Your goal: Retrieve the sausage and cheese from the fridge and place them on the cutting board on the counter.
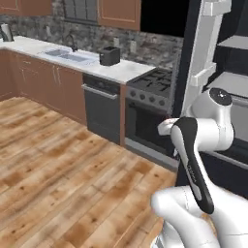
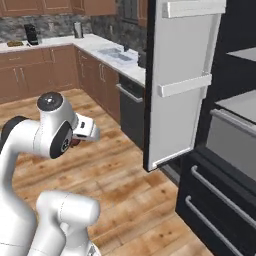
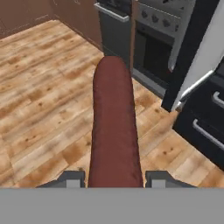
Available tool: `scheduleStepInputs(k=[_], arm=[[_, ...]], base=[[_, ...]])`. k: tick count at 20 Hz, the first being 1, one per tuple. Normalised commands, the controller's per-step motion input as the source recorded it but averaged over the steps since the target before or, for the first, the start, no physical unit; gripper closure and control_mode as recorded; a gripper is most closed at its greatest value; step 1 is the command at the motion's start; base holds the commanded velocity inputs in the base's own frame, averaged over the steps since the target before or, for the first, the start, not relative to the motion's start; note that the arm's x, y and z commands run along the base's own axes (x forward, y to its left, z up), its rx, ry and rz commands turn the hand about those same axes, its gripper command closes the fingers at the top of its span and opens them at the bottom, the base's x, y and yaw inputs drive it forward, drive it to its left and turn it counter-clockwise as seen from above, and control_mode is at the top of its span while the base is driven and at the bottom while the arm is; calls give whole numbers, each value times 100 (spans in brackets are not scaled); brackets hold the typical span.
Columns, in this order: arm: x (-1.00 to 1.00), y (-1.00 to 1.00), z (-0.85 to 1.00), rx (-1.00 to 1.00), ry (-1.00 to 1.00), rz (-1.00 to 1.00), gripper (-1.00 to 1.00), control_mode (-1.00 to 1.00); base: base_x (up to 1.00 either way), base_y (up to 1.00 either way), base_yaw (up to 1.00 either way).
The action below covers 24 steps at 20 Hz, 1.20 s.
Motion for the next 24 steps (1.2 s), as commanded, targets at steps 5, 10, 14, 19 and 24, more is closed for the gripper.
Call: scheduleStepInputs(k=[5,10,14,19,24], arm=[[0,0,0,0,0,0,100,100],[0,0,0,0,0,0,100,100],[0,0,0,0,0,0,100,100],[0,0,0,0,0,0,100,100],[0,0,0,0,0,0,100,100]], base=[[-8,8,96],[28,8,72],[82,3,24],[94,2,0],[94,0,0]])
